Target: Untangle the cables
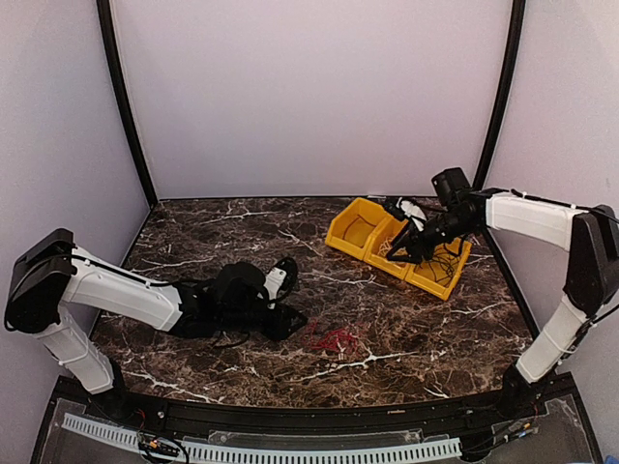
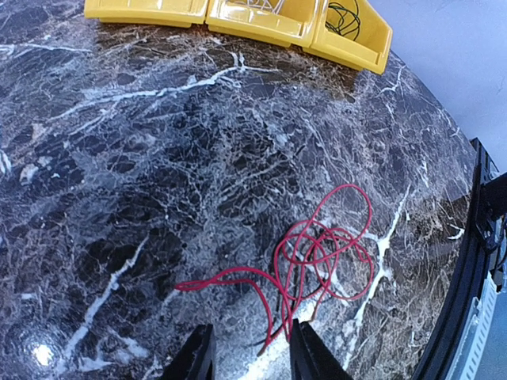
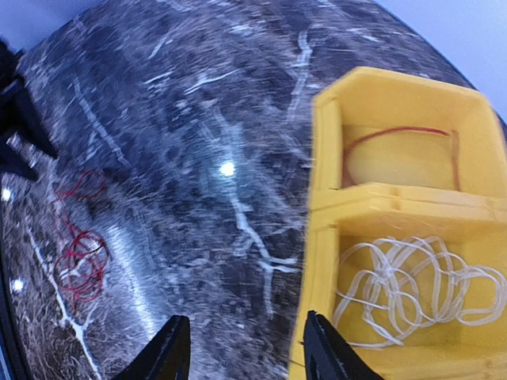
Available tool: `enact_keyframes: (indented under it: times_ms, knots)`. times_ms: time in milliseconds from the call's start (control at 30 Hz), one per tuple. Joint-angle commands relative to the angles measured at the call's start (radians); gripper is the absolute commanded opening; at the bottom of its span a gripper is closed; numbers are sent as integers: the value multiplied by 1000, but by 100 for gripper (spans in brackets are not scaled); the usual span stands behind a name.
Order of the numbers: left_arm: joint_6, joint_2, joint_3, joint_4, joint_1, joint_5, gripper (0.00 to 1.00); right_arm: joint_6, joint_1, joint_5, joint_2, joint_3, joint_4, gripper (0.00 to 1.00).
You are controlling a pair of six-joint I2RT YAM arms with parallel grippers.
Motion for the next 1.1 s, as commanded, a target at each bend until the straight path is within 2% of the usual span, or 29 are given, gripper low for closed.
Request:
enact_keyframes:
  times_ms: [0, 133, 267, 667, 733, 767, 800, 833, 967, 1067]
  knots:
    - [-25, -11, -17, -55, 5, 93, 34, -142, 161, -62, -18, -92, -17, 54]
    - [-32, 25, -8, -43, 5, 128, 32, -186, 308, -3, 13, -147, -10, 55]
    - [-38, 76, 10, -20, 5, 159, 29, -197, 394, 54, 53, -161, 13, 54]
    - [-42, 166, 53, 32, 6, 166, 20, -182, 478, 112, 181, -158, 43, 48]
    - [-43, 166, 50, 45, 6, 158, 15, -174, 477, 123, 182, -160, 50, 41]
    - [-42, 164, 48, 51, 6, 152, 10, -169, 477, 135, 183, -162, 56, 31]
    - [-42, 163, 46, 54, 6, 149, 6, -164, 476, 143, 183, -163, 61, 11]
    - [-41, 157, 42, 59, 6, 141, 1, -155, 472, 155, 185, -162, 67, 0]
    - [-26, 100, 31, 2, 14, 74, 0, -139, 417, 156, 173, -168, 65, 0]
    - [13, 3, 12, -102, 32, -105, 0, -125, 354, 159, 146, -186, 81, 0]
